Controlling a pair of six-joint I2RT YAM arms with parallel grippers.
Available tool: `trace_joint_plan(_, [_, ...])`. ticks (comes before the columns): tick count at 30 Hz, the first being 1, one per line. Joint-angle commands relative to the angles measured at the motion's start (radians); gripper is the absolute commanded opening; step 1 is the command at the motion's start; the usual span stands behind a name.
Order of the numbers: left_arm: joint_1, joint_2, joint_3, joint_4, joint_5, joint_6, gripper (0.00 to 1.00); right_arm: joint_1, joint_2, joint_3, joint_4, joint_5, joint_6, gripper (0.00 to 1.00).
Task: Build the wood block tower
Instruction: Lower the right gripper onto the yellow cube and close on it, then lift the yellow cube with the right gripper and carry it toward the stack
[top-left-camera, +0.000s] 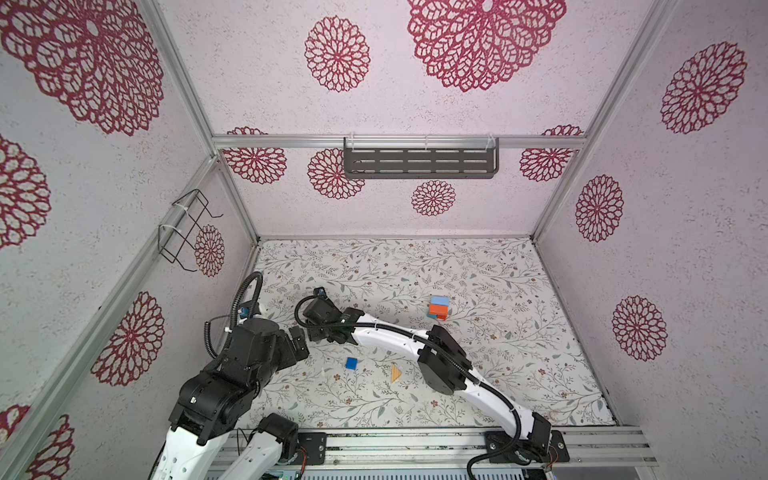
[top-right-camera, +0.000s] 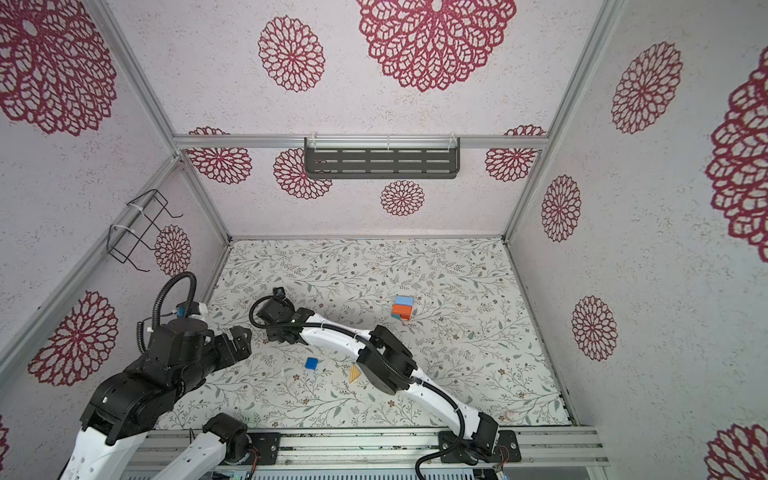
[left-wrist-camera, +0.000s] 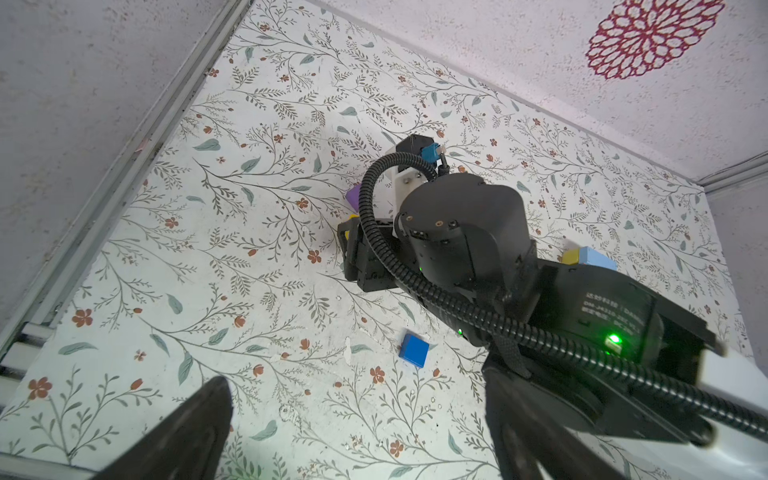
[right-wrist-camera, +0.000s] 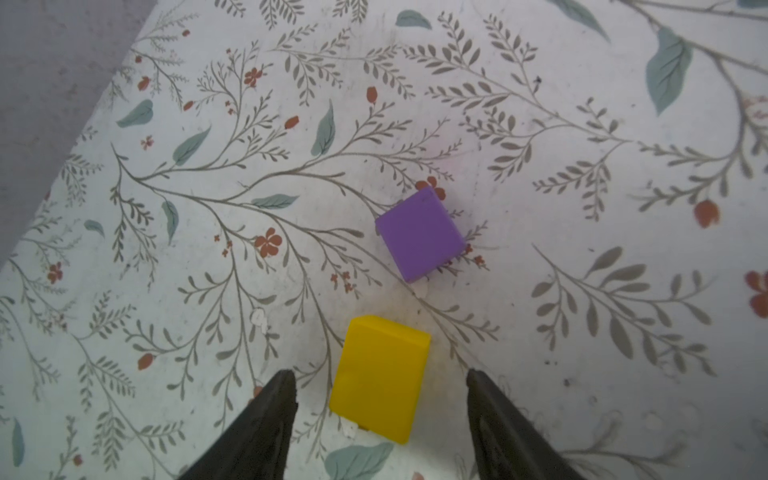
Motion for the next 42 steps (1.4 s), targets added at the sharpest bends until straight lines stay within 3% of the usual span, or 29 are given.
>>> trace_joint_plan(1, [0.006, -0.011, -0.006, 0.007, 0.006, -0.004, 0.97, 0.008, -0.001, 0.033, 0.004, 0.027, 0.015, 0.61])
trace_joint_plan(21, [0.006, -0.014, 0.014, -0.017, 0.004, -0.009, 0.97, 0.005, 0.005, 0.041, -0.014, 0.051, -0.027, 0.37])
trace_joint_plan(34, [0.007, 0.006, 0.056, -0.042, 0.011, 0.004, 0.97, 0.011, -0.058, 0.030, -0.055, 0.044, -0.071, 0.28])
trace_joint_plan(42, [0.006, 0.043, 0.082, -0.030, 0.029, 0.005, 0.97, -0.011, -0.279, -0.217, -0.001, 0.079, -0.101, 0.28])
